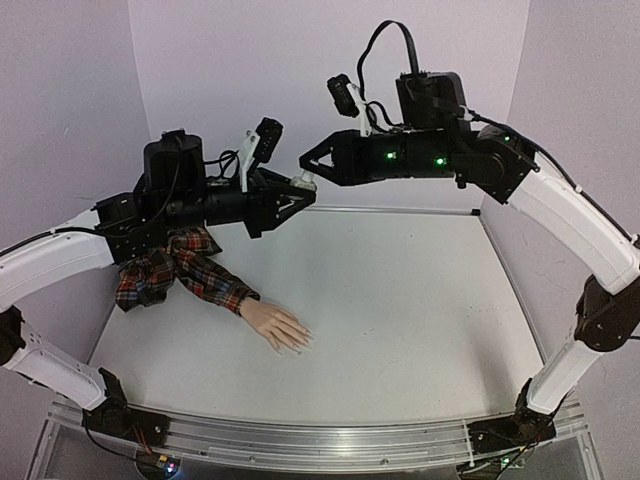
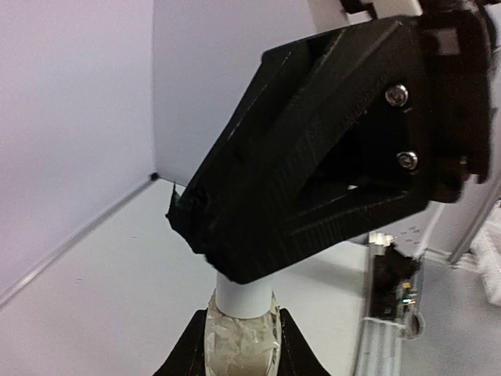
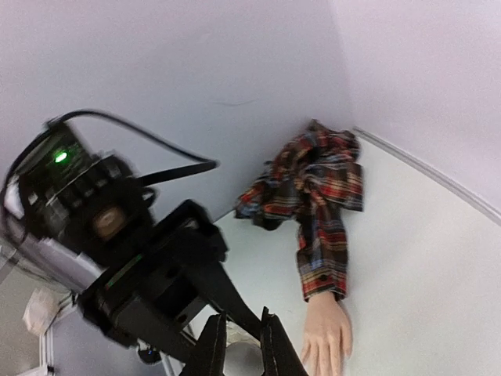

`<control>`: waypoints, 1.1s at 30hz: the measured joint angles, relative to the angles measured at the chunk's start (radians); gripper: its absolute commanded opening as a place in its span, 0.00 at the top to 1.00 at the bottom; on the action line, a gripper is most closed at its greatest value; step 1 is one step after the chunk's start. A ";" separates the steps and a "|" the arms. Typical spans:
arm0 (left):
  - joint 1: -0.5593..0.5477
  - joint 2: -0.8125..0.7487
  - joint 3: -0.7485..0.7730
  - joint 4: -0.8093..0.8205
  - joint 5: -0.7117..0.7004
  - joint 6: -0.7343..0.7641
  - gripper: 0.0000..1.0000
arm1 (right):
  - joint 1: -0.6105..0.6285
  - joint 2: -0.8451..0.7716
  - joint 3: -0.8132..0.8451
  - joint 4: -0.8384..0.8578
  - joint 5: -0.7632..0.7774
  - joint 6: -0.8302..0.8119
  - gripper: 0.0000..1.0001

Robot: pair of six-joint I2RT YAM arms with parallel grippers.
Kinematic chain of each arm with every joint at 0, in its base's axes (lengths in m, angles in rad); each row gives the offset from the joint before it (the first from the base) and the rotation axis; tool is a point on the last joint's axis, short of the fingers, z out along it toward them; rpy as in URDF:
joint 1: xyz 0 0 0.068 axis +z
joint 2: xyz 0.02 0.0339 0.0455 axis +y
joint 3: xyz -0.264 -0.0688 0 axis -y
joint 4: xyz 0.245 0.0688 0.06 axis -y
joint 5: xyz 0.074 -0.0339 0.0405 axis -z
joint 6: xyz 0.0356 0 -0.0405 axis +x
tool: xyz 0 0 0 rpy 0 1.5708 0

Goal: Paint the nails

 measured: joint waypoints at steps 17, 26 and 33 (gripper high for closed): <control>-0.020 0.215 0.058 0.133 -0.365 0.189 1.00 | 0.059 0.146 0.123 -0.104 0.615 0.206 0.63; 0.019 0.109 -0.012 0.052 -0.128 0.076 1.00 | 0.026 -0.003 0.036 -0.167 0.358 0.034 0.17; 0.017 0.005 -0.029 0.038 0.218 -0.033 1.00 | -0.044 -0.100 0.007 -0.166 -0.123 -0.121 0.19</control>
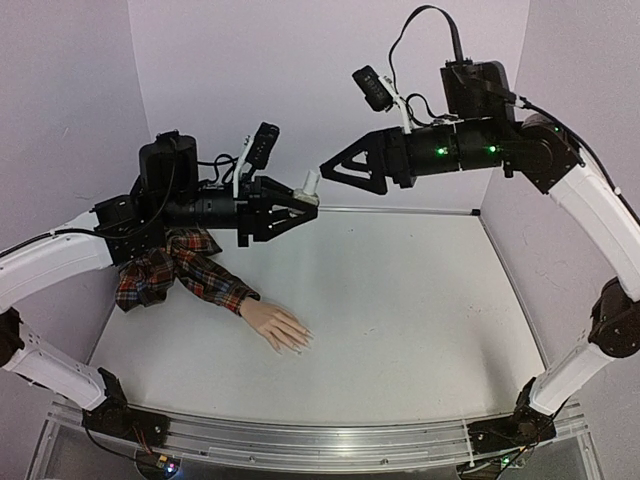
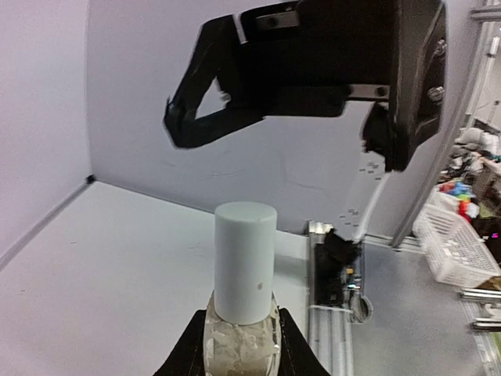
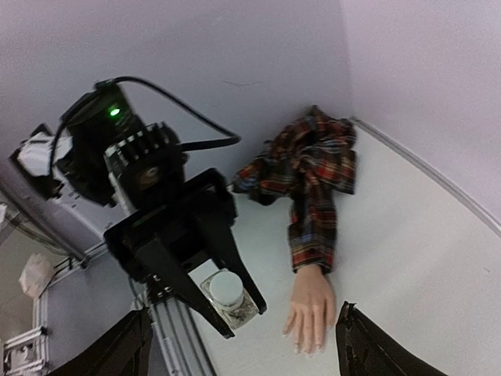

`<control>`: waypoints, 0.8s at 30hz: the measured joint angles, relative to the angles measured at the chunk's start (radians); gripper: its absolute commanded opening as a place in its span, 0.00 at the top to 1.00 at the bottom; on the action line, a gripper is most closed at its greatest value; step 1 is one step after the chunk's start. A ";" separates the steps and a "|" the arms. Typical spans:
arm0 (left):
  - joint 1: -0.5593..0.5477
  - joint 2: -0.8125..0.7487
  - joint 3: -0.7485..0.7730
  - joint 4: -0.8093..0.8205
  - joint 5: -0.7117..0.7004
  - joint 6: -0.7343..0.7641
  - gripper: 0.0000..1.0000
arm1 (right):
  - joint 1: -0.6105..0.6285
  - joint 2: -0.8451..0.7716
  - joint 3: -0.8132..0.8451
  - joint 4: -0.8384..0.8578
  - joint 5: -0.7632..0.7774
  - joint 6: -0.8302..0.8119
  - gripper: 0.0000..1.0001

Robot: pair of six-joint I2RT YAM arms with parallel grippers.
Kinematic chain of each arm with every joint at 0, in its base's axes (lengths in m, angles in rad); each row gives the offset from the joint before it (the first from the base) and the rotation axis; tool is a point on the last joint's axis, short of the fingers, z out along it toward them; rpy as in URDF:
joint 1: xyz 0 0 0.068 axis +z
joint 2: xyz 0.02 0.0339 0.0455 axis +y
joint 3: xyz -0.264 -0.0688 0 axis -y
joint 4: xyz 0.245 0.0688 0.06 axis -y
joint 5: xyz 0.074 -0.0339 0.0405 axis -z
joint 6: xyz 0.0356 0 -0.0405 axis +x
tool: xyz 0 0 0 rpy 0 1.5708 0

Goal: Paint the nails

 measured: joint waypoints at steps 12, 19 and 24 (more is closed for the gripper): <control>-0.001 -0.014 0.000 0.026 0.327 -0.116 1.00 | -0.004 0.094 0.050 0.001 -0.497 -0.046 0.41; -0.002 0.004 0.002 0.033 0.365 -0.123 1.00 | -0.005 0.116 0.061 0.003 -0.535 -0.032 0.73; -0.007 0.003 0.008 0.033 0.336 -0.118 1.00 | -0.012 0.122 0.062 0.013 -0.508 -0.030 0.92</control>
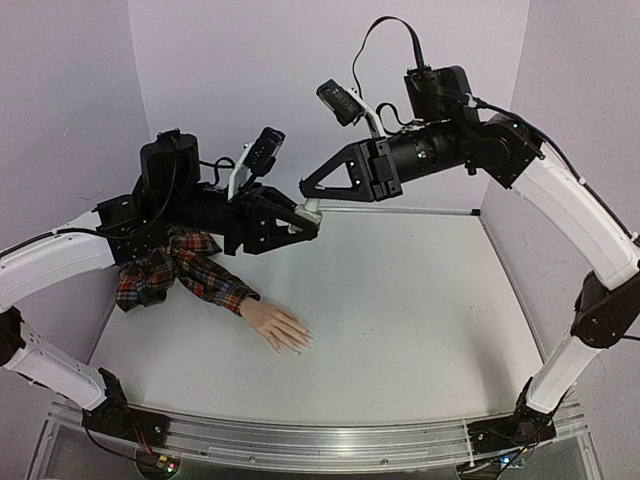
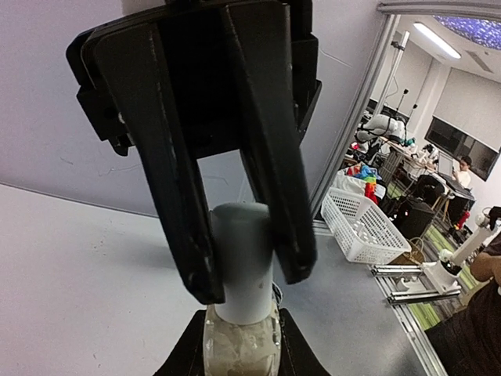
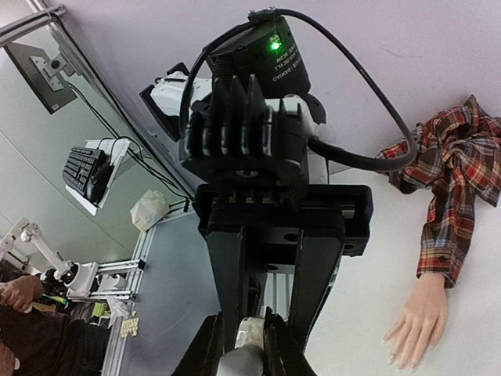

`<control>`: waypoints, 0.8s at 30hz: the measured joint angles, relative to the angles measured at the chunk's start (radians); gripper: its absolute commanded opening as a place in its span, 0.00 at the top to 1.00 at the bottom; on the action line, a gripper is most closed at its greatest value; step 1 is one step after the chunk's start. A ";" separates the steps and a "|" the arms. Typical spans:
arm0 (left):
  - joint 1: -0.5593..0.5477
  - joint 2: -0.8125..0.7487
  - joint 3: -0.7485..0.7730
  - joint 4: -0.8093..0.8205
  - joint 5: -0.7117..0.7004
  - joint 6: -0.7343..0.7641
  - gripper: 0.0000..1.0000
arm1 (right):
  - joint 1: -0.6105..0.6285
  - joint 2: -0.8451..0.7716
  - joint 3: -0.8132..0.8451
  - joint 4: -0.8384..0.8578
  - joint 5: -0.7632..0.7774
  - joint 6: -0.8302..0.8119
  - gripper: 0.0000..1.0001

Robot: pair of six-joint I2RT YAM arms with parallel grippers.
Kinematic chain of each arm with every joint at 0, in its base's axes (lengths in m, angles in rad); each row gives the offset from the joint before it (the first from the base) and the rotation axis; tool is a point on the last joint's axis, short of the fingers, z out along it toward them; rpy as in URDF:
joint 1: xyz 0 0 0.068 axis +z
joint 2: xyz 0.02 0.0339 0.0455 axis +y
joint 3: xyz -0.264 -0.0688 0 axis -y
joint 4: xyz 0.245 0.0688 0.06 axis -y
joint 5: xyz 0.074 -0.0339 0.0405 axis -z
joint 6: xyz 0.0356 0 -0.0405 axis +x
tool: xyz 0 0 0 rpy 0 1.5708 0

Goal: Paint the nails

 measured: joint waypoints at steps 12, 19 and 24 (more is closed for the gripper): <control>-0.026 -0.019 0.000 -0.073 -0.570 0.095 1.00 | 0.036 -0.011 -0.062 0.126 0.551 0.143 1.00; -0.050 0.047 0.017 -0.044 -0.793 0.177 1.00 | 0.098 0.018 -0.055 0.130 0.919 0.343 1.00; -0.050 0.097 0.033 -0.013 -0.885 0.184 1.00 | 0.107 0.092 0.045 0.071 1.051 0.390 0.96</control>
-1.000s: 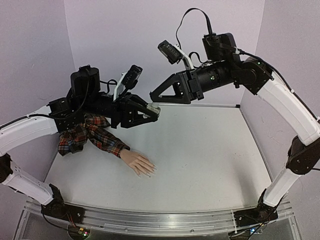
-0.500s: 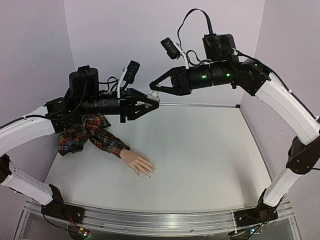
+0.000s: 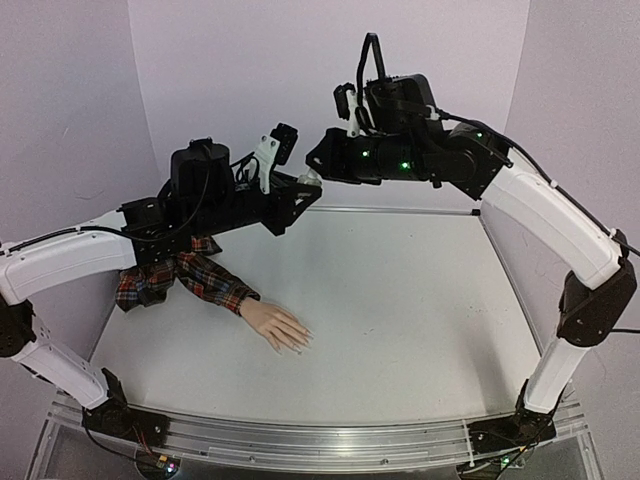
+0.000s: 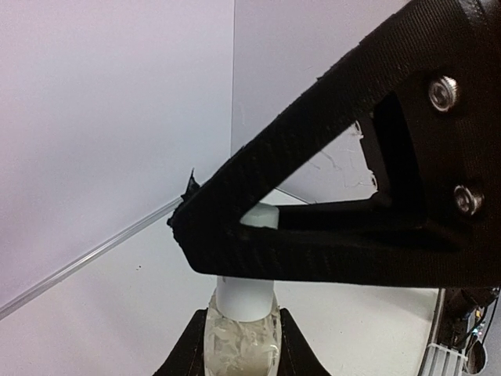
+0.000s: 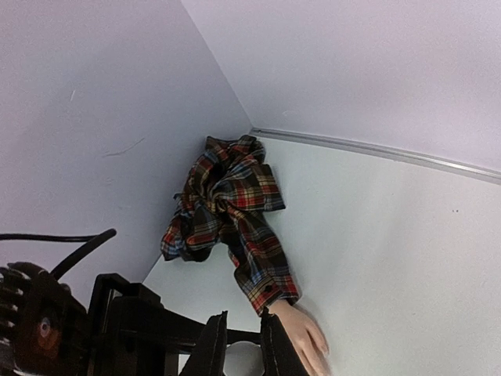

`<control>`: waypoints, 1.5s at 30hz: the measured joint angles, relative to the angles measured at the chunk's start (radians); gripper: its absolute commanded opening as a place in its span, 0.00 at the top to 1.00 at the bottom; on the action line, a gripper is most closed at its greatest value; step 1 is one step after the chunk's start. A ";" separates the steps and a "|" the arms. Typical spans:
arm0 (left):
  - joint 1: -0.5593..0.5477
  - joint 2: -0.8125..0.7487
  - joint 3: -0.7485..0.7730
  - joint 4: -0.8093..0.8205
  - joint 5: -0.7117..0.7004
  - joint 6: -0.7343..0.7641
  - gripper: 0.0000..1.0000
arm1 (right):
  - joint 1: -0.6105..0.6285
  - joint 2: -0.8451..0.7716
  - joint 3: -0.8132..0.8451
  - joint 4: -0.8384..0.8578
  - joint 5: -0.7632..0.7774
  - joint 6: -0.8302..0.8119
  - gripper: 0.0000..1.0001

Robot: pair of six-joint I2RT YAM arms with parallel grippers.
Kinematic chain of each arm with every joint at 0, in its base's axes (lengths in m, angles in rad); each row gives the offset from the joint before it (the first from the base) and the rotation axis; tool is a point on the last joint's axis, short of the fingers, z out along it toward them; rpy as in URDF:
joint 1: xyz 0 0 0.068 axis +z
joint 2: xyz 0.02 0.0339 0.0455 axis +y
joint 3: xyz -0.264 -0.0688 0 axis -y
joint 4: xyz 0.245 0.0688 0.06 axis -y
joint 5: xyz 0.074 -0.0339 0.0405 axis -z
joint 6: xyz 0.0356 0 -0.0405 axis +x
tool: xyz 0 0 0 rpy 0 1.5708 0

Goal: Paint the nails

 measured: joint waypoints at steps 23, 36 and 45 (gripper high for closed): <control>0.055 -0.126 -0.055 -0.052 0.752 -0.094 1.00 | -0.099 -0.256 -0.132 -0.120 -0.782 -0.412 0.43; 0.055 -0.098 -0.033 -0.061 0.878 -0.129 1.00 | -0.099 -0.125 -0.077 -0.134 -0.999 -0.407 0.64; 0.052 -0.088 -0.025 -0.063 0.907 -0.129 1.00 | -0.103 -0.125 -0.083 -0.138 -1.011 -0.422 0.83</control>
